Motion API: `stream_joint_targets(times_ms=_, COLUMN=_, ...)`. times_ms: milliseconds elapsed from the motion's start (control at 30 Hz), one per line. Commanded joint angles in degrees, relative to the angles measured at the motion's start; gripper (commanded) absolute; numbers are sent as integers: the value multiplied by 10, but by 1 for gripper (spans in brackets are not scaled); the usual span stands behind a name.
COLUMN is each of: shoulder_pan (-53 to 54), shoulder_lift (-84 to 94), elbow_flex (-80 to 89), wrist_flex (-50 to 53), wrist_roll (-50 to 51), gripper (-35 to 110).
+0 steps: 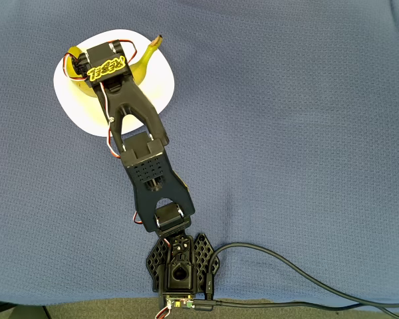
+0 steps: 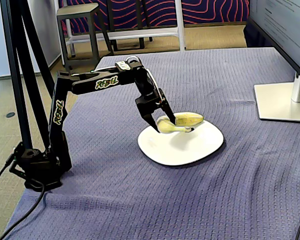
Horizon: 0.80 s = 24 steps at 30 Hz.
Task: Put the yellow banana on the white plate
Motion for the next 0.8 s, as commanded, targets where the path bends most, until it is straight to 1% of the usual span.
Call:
stream_joint_targets(times_ms=0, shoulder_pan=8, shoulder_lift=9, elbow_flex=-19, wrist_flex=-19, wrist_roll=-3, gripper=0)
stream_joint_targets(times_ms=433, shoulder_pan=23, shoulder_lift=-5, elbow_flex=18, wrist_flex=-40, wrist_roll=-22, gripper=1)
stream_joint_targets(times_ms=767, shoulder_pan=24, shoulder_lift=-3, elbow_flex=23, wrist_flex=-47, wrist_roll=-25, gripper=14)
